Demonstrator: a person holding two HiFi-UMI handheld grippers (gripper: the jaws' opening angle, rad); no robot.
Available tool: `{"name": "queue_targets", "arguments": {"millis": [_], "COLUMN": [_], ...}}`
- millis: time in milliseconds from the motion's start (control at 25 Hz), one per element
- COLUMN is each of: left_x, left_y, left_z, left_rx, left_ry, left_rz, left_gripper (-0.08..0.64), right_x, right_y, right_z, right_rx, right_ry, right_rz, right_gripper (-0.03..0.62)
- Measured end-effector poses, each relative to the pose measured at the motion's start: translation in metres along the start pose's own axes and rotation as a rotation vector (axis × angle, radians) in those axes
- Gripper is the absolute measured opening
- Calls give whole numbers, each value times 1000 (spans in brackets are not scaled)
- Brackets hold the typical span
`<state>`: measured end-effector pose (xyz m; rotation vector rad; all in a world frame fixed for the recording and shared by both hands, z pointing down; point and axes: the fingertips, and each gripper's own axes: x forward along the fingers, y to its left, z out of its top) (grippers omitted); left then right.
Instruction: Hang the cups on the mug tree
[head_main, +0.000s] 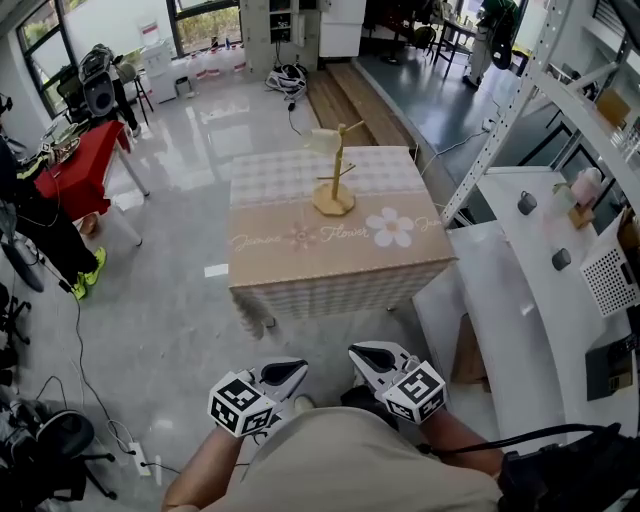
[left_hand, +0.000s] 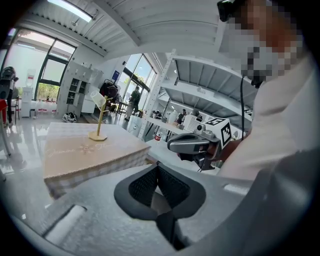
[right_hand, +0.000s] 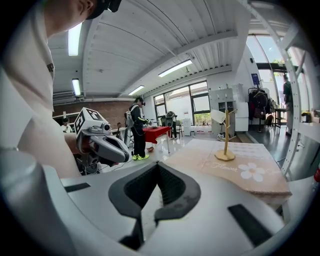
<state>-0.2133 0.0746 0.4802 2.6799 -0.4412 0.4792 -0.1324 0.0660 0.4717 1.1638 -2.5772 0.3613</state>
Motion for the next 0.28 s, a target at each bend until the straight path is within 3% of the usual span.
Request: {"name": "queue_targets", "arguments": {"millis": [280], "left_x": [27], "left_y": [6], "left_z": [13], "left_rx": [6], "left_ry": [7], "left_rz": [-18], "left_gripper": [8], "right_x": [-5], "right_y": [-28], "right_z": [2], "right_rx": [3], "right_ry": [-2], "right_rz": [-14], "right_gripper": [14]}}
